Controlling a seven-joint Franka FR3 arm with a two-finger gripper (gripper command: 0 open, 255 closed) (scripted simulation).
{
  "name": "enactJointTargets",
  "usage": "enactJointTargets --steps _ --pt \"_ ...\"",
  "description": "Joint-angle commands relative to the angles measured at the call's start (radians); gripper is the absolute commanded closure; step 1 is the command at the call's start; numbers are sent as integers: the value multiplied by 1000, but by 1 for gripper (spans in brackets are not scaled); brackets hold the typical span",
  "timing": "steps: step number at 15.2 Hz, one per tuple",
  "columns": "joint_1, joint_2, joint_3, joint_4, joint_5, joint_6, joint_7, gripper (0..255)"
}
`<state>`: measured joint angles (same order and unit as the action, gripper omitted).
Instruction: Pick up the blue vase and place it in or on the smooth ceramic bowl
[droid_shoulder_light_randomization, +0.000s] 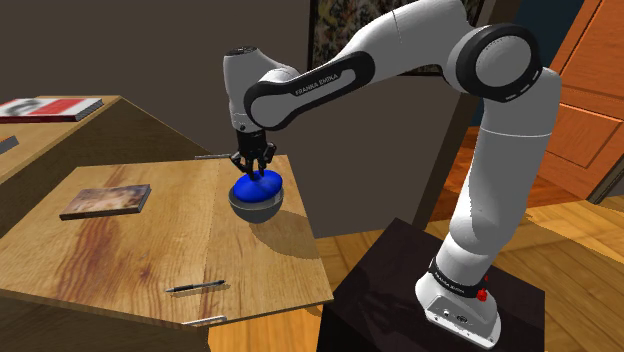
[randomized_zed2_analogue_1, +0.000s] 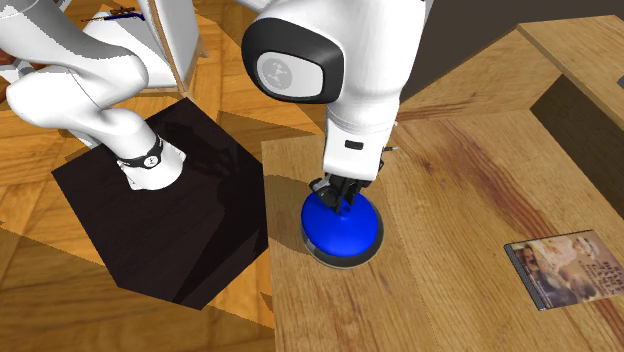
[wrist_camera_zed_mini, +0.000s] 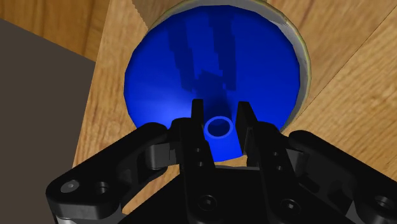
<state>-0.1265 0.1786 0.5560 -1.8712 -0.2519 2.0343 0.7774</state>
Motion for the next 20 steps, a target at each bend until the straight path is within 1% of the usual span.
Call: enactJointTargets --steps 1,4,5,10,14,20 --pt "0 0 0 0 0 1 0 255" --pt "0 0 0 0 0 1 0 255" --pt "0 0 0 0 0 1 0 0" --pt "0 0 0 0 0 1 0 0" --pt "3 -37 11 83 31 -113 -21 0" --pt "3 -37 11 83 31 -113 -21 0"
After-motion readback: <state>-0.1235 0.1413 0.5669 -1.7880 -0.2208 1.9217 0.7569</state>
